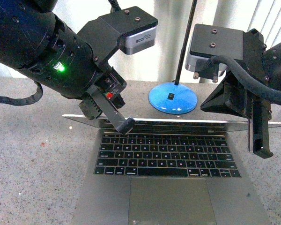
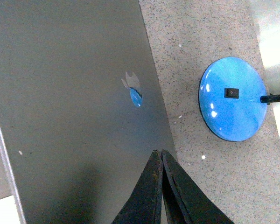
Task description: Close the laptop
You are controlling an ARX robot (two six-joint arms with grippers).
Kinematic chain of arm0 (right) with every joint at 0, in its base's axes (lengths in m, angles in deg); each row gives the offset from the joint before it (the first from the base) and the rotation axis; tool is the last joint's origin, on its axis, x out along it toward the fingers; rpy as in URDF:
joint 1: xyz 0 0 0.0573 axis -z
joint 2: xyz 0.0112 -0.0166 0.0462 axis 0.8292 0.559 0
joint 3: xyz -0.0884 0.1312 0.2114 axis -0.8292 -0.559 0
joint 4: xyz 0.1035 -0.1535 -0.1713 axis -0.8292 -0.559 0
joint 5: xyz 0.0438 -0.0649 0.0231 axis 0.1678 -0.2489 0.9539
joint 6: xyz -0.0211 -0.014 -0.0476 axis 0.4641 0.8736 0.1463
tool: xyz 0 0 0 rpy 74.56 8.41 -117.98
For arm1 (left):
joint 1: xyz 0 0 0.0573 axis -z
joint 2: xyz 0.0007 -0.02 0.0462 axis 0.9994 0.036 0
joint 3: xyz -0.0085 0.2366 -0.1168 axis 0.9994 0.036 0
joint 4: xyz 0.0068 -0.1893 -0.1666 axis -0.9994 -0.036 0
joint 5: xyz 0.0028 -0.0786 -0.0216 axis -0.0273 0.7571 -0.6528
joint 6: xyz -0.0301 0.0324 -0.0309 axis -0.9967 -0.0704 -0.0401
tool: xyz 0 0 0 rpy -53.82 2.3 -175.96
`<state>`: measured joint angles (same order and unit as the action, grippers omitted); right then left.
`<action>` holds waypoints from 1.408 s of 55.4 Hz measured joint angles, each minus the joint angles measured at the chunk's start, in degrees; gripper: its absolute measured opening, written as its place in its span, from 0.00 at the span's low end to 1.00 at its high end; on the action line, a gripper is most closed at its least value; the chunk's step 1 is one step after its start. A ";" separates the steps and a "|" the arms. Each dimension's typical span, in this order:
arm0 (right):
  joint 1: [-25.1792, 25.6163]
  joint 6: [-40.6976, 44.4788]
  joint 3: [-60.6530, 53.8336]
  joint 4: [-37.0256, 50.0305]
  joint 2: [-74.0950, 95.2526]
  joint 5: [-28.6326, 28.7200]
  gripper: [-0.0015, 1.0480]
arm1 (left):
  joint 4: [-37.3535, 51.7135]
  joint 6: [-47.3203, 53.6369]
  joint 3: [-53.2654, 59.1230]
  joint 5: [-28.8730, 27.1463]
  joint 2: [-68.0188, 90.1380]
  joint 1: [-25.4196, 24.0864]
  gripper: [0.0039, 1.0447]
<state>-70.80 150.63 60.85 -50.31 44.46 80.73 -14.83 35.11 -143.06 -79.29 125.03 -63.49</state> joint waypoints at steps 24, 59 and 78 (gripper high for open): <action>-0.26 0.76 -1.46 -0.20 0.13 0.17 0.03 | 1.20 -0.15 1.70 0.39 0.76 0.07 0.03; -0.55 1.22 -4.26 0.68 1.07 0.22 0.03 | 3.80 -0.96 4.63 1.49 1.31 0.92 0.03; -0.59 1.68 -4.96 1.16 1.75 0.20 0.03 | 4.92 -1.95 6.05 2.12 1.64 1.51 0.03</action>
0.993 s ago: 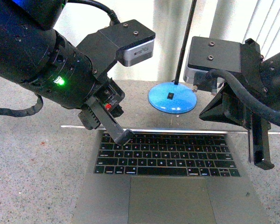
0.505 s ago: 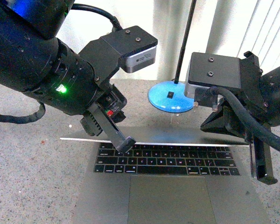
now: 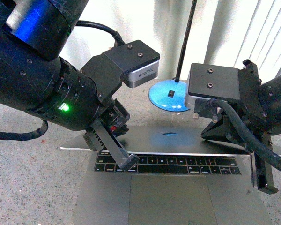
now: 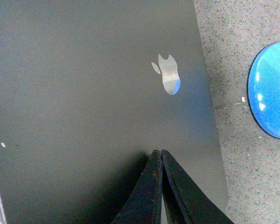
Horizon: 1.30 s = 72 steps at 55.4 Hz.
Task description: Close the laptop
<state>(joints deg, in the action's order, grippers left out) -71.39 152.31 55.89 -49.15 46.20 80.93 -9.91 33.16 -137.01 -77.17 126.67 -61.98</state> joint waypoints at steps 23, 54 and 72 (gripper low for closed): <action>-0.15 0.04 -0.50 0.50 0.81 0.00 0.03 | 1.77 -0.96 1.60 0.72 0.66 0.33 0.03; -0.46 0.46 -1.73 1.25 2.19 -0.50 0.03 | 4.33 -3.15 4.04 1.95 1.60 0.31 0.03; -1.03 0.46 -2.73 2.12 3.02 -0.74 0.03 | 5.81 -3.37 5.35 2.47 2.05 0.28 0.03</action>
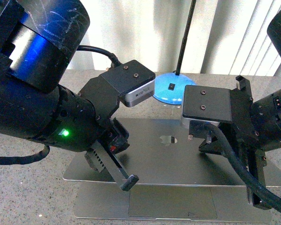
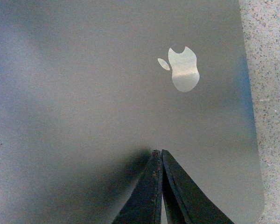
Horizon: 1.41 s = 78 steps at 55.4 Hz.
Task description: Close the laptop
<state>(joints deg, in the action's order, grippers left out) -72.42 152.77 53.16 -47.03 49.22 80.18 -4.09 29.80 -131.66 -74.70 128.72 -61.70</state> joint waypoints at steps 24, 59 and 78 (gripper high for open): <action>0.02 0.44 -1.73 1.20 1.01 -0.76 0.03 | 3.32 -2.27 2.71 1.49 0.87 -0.26 0.03; 0.63 0.57 -6.88 5.62 4.28 -0.81 0.03 | 13.44 -9.53 8.79 4.72 6.08 -0.79 0.03; 0.61 -0.26 -8.33 8.72 4.83 -0.11 0.03 | 16.11 -10.95 10.29 5.16 7.78 -1.70 0.03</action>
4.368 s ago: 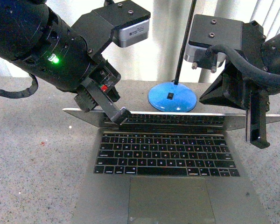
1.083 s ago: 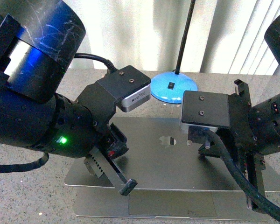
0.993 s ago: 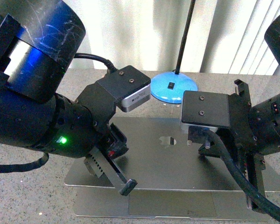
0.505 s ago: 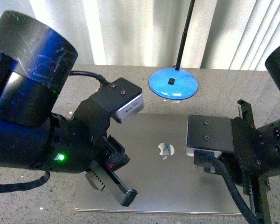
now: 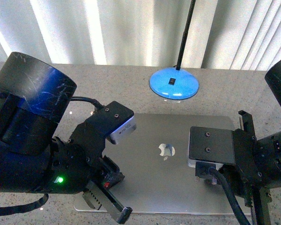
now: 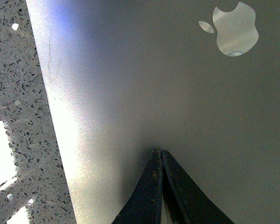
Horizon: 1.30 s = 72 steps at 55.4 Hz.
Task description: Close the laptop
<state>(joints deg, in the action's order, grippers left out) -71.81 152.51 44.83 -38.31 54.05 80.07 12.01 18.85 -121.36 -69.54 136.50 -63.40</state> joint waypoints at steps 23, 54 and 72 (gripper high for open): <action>1.40 -21.44 0.66 19.04 -5.16 -1.51 0.22 | 12.74 -14.29 3.43 -2.78 -8.76 -7.06 0.28; 3.10 -56.19 -20.26 76.96 -4.83 -32.02 0.16 | 54.51 -15.34 20.35 -31.12 -7.82 -9.35 0.08; 7.72 -61.46 -31.78 73.75 -21.62 -27.21 0.03 | 56.98 -14.71 33.03 -26.45 -27.41 -15.37 0.03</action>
<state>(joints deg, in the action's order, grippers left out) -64.09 91.04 13.05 35.44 32.44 52.86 69.00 4.14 -88.33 -95.98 109.10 -78.77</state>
